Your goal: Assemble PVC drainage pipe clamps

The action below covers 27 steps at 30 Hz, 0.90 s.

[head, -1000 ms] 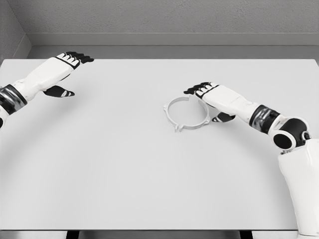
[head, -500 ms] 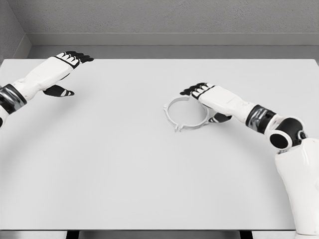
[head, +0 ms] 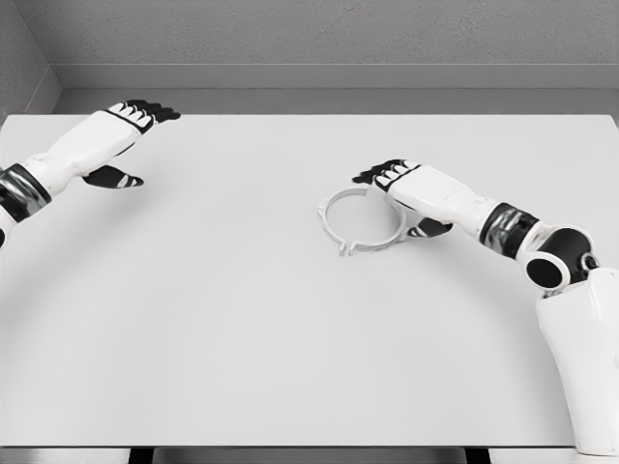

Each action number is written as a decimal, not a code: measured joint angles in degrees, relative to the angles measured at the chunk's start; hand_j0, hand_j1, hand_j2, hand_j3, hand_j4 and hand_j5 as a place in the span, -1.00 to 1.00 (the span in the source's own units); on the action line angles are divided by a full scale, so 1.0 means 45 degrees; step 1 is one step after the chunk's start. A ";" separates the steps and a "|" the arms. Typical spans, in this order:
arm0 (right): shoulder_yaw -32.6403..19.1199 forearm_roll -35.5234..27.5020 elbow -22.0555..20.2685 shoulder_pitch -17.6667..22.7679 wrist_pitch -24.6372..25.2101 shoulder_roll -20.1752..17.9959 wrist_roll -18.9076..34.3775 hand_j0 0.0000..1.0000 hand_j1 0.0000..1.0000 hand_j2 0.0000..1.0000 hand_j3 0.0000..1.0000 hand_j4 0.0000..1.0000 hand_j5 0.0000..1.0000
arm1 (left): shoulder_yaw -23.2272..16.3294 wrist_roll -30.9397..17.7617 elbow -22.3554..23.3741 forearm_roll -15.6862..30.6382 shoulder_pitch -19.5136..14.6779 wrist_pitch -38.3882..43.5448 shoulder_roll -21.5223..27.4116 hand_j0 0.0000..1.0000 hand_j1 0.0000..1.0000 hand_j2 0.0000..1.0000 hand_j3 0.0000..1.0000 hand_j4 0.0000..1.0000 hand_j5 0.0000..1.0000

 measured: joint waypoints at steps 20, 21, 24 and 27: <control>-0.0097 0.0058 0.1093 -0.0254 0.0006 0.0092 -0.0006 1.00 1.00 1.00 1.00 1.00 1.00 | 0.0041 0.0003 0.0062 0.0001 -0.0020 0.0000 0.0018 1.00 1.00 1.00 1.00 1.00 1.00; -0.0091 0.0061 0.1101 -0.0273 0.0005 0.0097 -0.0005 1.00 1.00 1.00 1.00 1.00 1.00 | 0.0053 0.0001 0.0061 -0.0001 0.0019 0.0000 0.0018 1.00 1.00 1.00 1.00 1.00 1.00; -0.0070 0.0064 0.1115 -0.0312 0.0003 0.0113 -0.0002 1.00 1.00 1.00 1.00 1.00 1.00 | 0.0093 -0.0001 0.0066 0.0002 0.0020 0.0000 0.0019 1.00 1.00 1.00 1.00 1.00 1.00; -0.0065 0.0065 0.1105 -0.0332 0.0002 0.0121 -0.0001 1.00 1.00 1.00 1.00 1.00 1.00 | 0.0108 0.0002 0.0074 0.0001 0.0020 0.0000 0.0019 1.00 1.00 1.00 1.00 1.00 1.00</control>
